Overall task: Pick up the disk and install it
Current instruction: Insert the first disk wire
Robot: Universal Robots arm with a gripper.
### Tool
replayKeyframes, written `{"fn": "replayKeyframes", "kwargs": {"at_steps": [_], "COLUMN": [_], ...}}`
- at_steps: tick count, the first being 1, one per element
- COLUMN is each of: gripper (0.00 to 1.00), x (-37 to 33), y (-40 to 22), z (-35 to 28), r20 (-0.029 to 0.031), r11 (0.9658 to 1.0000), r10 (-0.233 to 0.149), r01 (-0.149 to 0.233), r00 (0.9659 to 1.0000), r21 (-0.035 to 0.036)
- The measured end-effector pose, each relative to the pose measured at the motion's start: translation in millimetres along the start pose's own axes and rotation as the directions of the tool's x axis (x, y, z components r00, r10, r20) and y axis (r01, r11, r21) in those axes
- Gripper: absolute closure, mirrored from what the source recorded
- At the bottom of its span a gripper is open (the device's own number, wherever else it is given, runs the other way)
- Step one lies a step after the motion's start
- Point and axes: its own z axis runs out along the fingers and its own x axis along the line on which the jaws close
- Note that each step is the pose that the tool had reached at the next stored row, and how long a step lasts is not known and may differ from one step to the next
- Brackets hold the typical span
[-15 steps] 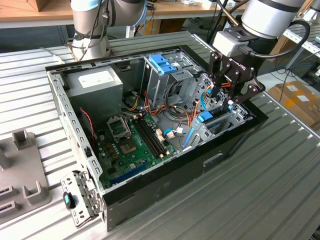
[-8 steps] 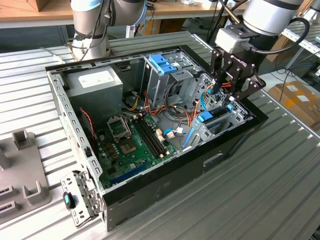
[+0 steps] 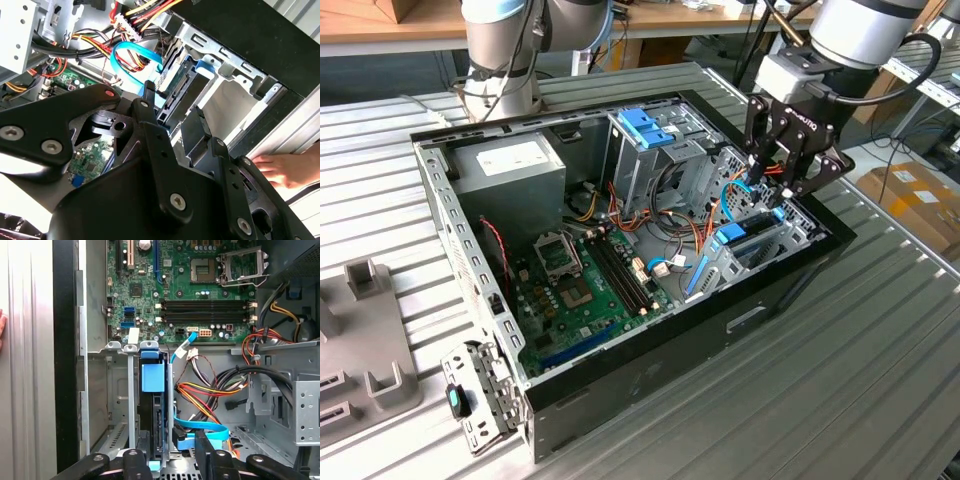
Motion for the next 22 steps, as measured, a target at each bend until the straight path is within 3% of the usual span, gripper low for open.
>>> {"fn": "replayKeyframes", "kwargs": {"at_steps": [8,14,15,18,19,21,22], "gripper": [0.51,0.51,0.53,0.72,0.72,0.84,0.84], "x": [-0.1,-0.1,-0.1,-0.1,-0.1,-0.1,-0.1], "y": [-0.1,-0.1,-0.1,-0.1,-0.1,-0.1,-0.1], "z": [6.4,6.6,6.6,6.6,6.6,6.7,6.7], "r20": [0.0002,0.0001,0.0002,0.0001,0.0002,0.0002,0.0002], "r11": [1.0000,1.0000,1.0000,1.0000,1.0000,1.0000,1.0000], "r10": [0.000,0.000,0.000,0.000,0.000,0.000,0.000], "r01": [0.000,0.000,0.000,0.000,0.000,0.000,0.000], "r00": [1.0000,1.0000,1.0000,1.0000,1.0000,1.0000,1.0000], "r21": [0.0000,0.0000,0.0000,0.0000,0.0000,0.0000,0.0000]}}
